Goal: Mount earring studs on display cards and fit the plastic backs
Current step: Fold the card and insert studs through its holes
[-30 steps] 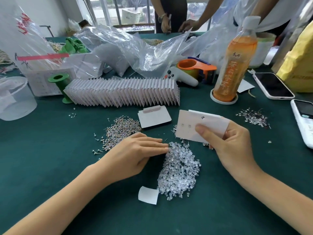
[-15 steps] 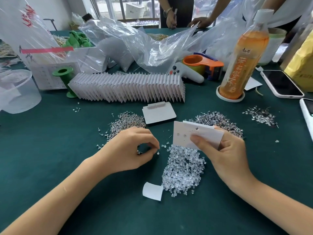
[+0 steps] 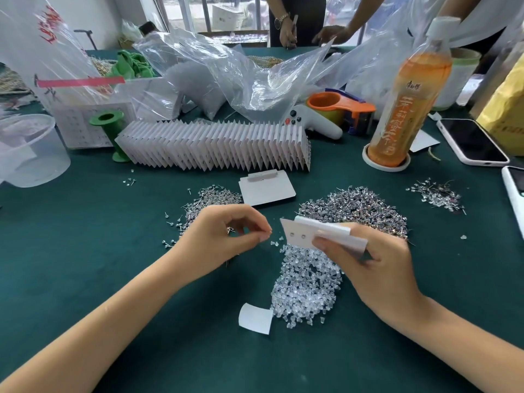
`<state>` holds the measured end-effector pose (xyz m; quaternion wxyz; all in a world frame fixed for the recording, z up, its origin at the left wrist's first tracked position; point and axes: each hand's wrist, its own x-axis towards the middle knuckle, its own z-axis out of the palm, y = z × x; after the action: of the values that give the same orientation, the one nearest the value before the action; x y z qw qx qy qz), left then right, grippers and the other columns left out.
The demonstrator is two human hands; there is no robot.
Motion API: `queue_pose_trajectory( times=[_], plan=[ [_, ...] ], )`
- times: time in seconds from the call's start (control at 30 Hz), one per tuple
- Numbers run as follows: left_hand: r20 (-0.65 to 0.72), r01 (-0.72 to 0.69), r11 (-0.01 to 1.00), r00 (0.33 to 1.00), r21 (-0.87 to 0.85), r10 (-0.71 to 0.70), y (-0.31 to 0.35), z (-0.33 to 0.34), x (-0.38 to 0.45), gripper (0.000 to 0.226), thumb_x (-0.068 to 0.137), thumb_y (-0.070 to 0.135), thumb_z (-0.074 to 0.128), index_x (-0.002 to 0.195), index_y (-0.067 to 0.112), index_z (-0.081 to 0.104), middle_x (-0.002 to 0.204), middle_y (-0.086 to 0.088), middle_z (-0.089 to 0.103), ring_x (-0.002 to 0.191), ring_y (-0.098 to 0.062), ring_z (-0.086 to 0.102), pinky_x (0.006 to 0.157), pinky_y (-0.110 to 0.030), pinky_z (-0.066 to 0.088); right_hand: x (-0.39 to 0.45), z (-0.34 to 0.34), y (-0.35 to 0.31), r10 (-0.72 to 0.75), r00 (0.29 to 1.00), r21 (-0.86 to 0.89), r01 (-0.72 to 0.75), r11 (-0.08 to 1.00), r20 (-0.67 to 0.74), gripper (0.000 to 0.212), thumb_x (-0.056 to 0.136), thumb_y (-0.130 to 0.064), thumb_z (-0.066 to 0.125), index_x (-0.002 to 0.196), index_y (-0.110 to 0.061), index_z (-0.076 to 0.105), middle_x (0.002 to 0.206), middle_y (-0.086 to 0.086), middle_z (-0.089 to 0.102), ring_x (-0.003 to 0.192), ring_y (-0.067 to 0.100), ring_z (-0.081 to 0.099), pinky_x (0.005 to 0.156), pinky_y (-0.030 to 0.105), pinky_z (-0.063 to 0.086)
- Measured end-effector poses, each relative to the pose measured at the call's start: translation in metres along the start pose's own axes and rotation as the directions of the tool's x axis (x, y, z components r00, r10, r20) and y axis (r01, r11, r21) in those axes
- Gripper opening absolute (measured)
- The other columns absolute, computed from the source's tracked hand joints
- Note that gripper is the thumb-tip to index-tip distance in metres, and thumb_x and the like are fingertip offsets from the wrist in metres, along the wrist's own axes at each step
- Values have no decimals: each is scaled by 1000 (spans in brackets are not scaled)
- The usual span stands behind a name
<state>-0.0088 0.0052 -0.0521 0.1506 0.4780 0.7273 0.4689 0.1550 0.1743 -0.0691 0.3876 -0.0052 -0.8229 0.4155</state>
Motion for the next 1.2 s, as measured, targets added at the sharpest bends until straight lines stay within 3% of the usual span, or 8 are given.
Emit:
queue_pose_trajectory(
  times=[0.07, 0.13, 0.3, 0.47, 0.73, 0.97, 1.07, 1.2],
  plan=[
    [1, 93, 965, 995, -246, -96, 5, -1, 1, 10, 75, 13, 75, 83, 18, 74, 84, 0, 74, 77, -12, 67, 73, -22, 53, 0, -3, 5, -257, 964, -158, 264, 951, 66, 13, 86, -18, 69, 90, -5, 72, 75, -5, 70, 64, 4, 64, 50, 17, 47],
    [13, 158, 901, 986, -403, -167, 11, -1, 1, 12, 69, 18, 75, 81, 20, 76, 84, 0, 75, 80, -8, 69, 73, -14, 51, 1, -5, 8, -434, 886, -261, 462, 848, 162, 13, 86, -11, 68, 99, -11, 72, 74, 2, 72, 66, 17, 68, 51, 29, 51],
    [100, 208, 834, 978, -512, -182, 20, 2, -1, 11, 65, 14, 76, 75, 18, 74, 79, -1, 74, 76, -8, 69, 70, -13, 51, 2, -6, 6, -604, 710, -390, 704, 594, 361, 25, 96, -18, 53, 89, -13, 77, 75, 2, 70, 70, 18, 68, 56, 29, 54],
    [192, 161, 898, 977, -411, -88, 22, 6, -5, 10, 71, 14, 76, 81, 16, 74, 85, -3, 73, 80, -14, 66, 76, -20, 52, 2, -1, 3, -637, 653, -387, 757, 527, 409, 22, 92, -16, 57, 86, -13, 78, 73, 3, 70, 67, 19, 67, 56, 29, 54],
    [266, 87, 950, 964, -301, -4, 22, 9, -5, 13, 79, 7, 74, 89, 15, 71, 88, -1, 72, 84, -16, 67, 80, -23, 51, 0, 2, 5, -650, 636, -404, 770, 494, 416, 8, 79, -10, 76, 85, -13, 77, 74, 4, 70, 69, 19, 67, 56, 29, 54],
    [291, 116, 952, 956, -284, -30, 22, 11, -5, 12, 80, 8, 73, 89, 15, 71, 88, -6, 72, 83, -17, 68, 75, -50, 53, -3, 1, 4, -638, 641, -409, 766, 495, 428, 10, 77, -10, 78, 86, -14, 77, 76, 3, 70, 70, 18, 67, 58, 28, 54],
    [300, 128, 947, 953, -293, -36, 21, 11, -5, 12, 80, 8, 73, 89, 15, 71, 87, -8, 72, 82, -19, 67, 75, -50, 52, -2, 1, 4, -636, 641, -412, 766, 494, 429, 9, 77, -9, 78, 84, -14, 77, 75, 3, 70, 69, 19, 67, 59, 28, 54],
    [308, 131, 947, 951, -293, -36, 20, 12, -5, 12, 80, 8, 73, 89, 15, 71, 86, -4, 72, 82, -16, 68, 77, -35, 56, -2, 1, 4, -639, 642, -412, 765, 496, 424, 8, 77, -9, 77, 84, -14, 76, 74, 3, 69, 69, 19, 67, 58, 28, 54]
  ],
)
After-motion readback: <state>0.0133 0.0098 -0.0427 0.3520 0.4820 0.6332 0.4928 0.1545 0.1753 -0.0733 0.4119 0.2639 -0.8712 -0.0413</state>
